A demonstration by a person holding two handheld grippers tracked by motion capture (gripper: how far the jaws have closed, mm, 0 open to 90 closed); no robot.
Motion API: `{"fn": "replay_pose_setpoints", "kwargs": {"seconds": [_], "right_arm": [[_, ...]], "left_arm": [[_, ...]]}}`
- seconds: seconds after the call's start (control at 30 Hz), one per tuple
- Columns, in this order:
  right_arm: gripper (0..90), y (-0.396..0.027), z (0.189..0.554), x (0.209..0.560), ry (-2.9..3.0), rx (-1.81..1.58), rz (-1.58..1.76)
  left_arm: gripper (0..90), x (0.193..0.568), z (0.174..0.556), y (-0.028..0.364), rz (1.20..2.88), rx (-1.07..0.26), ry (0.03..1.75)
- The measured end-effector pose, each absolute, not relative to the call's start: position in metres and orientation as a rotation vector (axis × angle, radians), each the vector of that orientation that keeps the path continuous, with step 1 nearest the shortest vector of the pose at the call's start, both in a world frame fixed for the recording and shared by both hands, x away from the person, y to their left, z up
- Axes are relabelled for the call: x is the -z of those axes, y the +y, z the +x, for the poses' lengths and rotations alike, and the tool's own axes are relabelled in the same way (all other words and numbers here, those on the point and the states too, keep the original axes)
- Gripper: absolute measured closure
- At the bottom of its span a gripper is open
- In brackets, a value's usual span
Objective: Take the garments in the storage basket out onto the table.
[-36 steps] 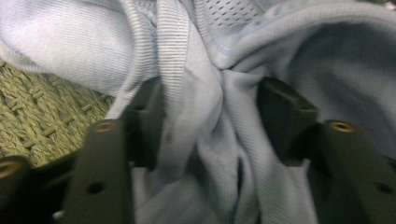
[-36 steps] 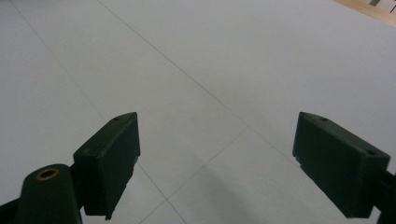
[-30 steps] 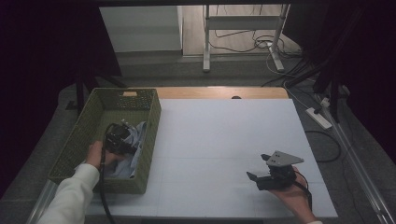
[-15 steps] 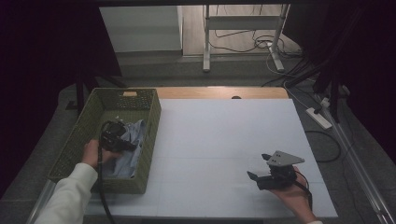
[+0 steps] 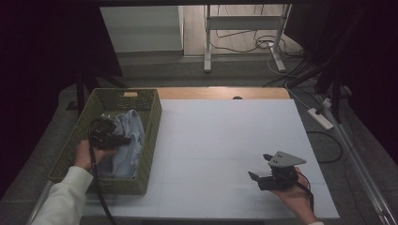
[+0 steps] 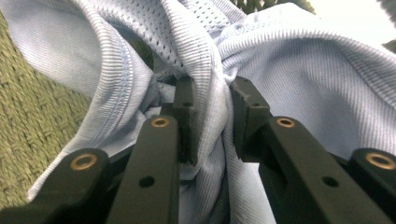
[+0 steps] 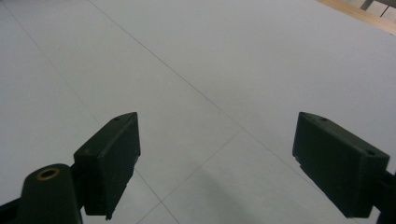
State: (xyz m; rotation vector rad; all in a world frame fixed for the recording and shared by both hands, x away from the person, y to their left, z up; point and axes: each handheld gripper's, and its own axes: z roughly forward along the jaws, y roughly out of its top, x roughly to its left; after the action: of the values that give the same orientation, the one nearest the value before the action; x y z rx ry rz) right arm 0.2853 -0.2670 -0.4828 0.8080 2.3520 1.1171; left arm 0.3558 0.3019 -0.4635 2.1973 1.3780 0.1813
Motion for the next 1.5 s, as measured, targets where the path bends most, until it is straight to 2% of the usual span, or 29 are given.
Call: {"fn": "replay_pose_setpoints", "kwargs": {"seconds": [0.27, 0.93, 1.5], "right_arm": [[15.2, -0.268, 0.285, 0.482, 2.349, -1.118, 0.812], [15.2, -0.268, 0.286, 0.483, 2.346, -1.124, 0.819], [15.2, -0.269, 0.286, 0.483, 2.342, -1.123, 0.818]], "left_arm": [[74.1, 0.457, 0.352, 0.305, 2.134, -0.251, 1.361], [75.5, 0.431, 0.34, 0.319, 1.954, -0.311, 1.316], [76.9, 0.415, 0.333, 0.322, 1.865, -0.348, 1.292]]}}
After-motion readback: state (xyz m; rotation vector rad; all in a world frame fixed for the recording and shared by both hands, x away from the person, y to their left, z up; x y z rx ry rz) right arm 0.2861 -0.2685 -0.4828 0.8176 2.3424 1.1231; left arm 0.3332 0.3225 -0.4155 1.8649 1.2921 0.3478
